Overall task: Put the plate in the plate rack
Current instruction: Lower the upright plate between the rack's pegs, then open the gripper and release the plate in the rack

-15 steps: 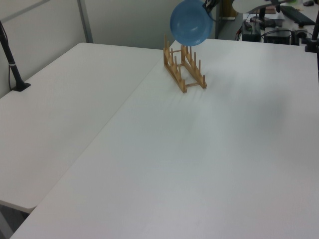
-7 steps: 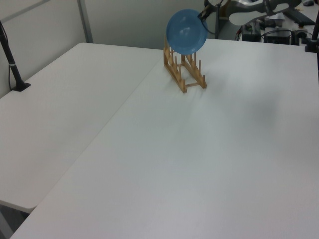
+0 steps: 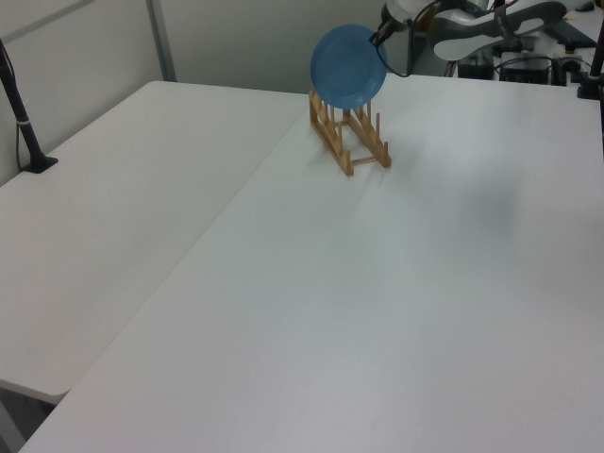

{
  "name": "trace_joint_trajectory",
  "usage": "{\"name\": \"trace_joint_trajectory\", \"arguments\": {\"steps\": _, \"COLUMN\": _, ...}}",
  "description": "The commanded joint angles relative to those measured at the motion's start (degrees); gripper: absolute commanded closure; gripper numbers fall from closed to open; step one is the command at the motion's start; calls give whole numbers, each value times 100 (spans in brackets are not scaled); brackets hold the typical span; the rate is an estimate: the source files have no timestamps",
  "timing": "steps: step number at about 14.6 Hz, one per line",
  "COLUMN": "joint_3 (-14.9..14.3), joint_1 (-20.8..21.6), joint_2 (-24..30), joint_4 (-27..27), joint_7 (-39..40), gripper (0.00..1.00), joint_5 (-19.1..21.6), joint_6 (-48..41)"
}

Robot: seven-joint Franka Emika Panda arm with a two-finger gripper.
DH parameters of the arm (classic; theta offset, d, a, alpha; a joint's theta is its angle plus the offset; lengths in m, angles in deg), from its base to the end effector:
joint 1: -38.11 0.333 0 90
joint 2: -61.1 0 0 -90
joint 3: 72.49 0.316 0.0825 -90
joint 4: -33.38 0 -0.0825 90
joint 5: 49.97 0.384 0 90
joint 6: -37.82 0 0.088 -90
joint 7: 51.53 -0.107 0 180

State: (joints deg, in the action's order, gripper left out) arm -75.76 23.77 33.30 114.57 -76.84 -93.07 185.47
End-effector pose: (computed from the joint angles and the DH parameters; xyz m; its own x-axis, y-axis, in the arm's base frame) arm 0.7156 -0.2052 0.4943 0.7677 -0.0007 0.6408 -0.3622 -0.8254 0.4331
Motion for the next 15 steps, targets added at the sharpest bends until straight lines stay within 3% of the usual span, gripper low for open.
{"name": "trace_joint_trajectory", "arguments": {"steps": 1, "joint_3": -51, "joint_1": 63, "joint_2": -6, "joint_4": 72, "joint_7": -193, "gripper": 98, "joint_5": -479, "joint_6": 149}}
{"name": "trace_joint_trajectory", "arguments": {"steps": 3, "joint_3": -42, "joint_1": 63, "joint_2": -94, "joint_4": 72, "joint_7": -194, "gripper": 92, "joint_5": -647, "joint_6": 149}}
{"name": "trace_joint_trajectory", "arguments": {"steps": 5, "joint_3": -42, "joint_1": 71, "joint_2": -182, "joint_4": 81, "joint_7": -194, "gripper": 61, "joint_5": -753, "joint_6": 149}}
{"name": "trace_joint_trajectory", "arguments": {"steps": 6, "joint_3": -34, "joint_1": 71, "joint_2": -182, "joint_4": 89, "joint_7": -185, "gripper": 53, "joint_5": -753, "joint_6": 149}}
{"name": "trace_joint_trajectory", "arguments": {"steps": 7, "joint_3": -16, "joint_1": 71, "joint_2": -182, "joint_4": 116, "joint_7": -185, "gripper": 38, "joint_5": -753, "joint_6": 149}}
{"name": "trace_joint_trajectory", "arguments": {"steps": 8, "joint_3": -16, "joint_1": 80, "joint_2": -182, "joint_4": 116, "joint_7": -185, "gripper": 37, "joint_5": -744, "joint_6": 149}}
{"name": "trace_joint_trajectory", "arguments": {"steps": 9, "joint_3": -7, "joint_1": 115, "joint_2": -182, "joint_4": 116, "joint_7": -193, "gripper": 24, "joint_5": -692, "joint_6": 141}}
{"name": "trace_joint_trajectory", "arguments": {"steps": 11, "joint_3": -7, "joint_1": 142, "joint_2": -156, "joint_4": 107, "joint_7": -211, "gripper": 18, "joint_5": -656, "joint_6": 132}}
{"name": "trace_joint_trajectory", "arguments": {"steps": 13, "joint_3": 10, "joint_1": 168, "joint_2": -121, "joint_4": 81, "joint_7": -403, "gripper": 0, "joint_5": -551, "joint_6": 114}}
{"name": "trace_joint_trajectory", "arguments": {"steps": 15, "joint_3": 10, "joint_1": 369, "joint_2": -51, "joint_4": 72, "joint_7": -684, "gripper": 0, "joint_5": -463, "joint_6": 79}}
